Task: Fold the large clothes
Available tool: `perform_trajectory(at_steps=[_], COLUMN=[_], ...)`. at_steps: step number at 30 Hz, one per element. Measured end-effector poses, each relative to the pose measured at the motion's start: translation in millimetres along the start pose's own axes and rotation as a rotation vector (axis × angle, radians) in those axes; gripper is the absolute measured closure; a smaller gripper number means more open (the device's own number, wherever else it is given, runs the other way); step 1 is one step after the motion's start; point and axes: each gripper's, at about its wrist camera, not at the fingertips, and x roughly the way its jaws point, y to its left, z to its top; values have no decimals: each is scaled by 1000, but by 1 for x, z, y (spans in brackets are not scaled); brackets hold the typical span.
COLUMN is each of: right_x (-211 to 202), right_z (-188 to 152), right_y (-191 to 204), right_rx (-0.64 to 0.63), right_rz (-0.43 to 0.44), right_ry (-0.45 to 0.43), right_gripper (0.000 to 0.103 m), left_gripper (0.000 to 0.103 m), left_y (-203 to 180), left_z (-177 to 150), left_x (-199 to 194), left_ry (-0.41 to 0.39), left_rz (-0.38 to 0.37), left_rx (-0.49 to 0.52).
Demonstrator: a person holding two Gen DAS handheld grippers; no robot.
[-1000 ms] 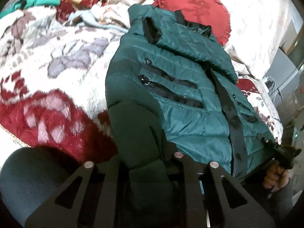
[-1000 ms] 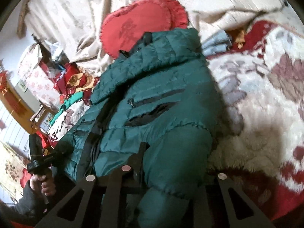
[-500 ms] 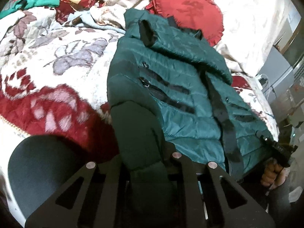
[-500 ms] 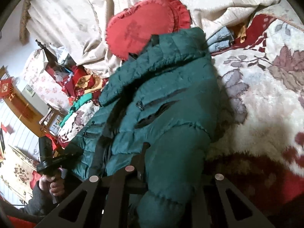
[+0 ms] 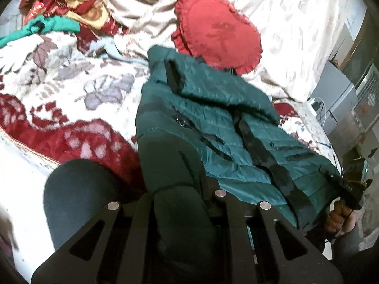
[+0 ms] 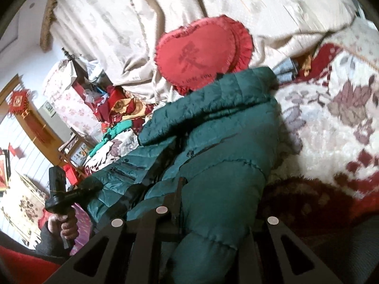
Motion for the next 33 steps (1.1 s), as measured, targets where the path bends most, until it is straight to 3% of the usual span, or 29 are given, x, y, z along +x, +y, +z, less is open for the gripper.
perform_trajectory(at_steps=[11,22,33], right_x=[-38,-75,-61], right_z=[2,0,25], right_y=[26,59,51], right_rx=[-72,-202,-152], right_rz=[0,12,13], right_ry=[-49,-96,-135], right_gripper=[91,91,91], left_gripper=[93,93,93], left_y=[-20,-19,-10], left_z=[-8,-9,34], left_x=[-46,-86,-66], left_ry=[-80,-161,-232], left_rz=[16,-52,-62], left_rx=[64,22,-143])
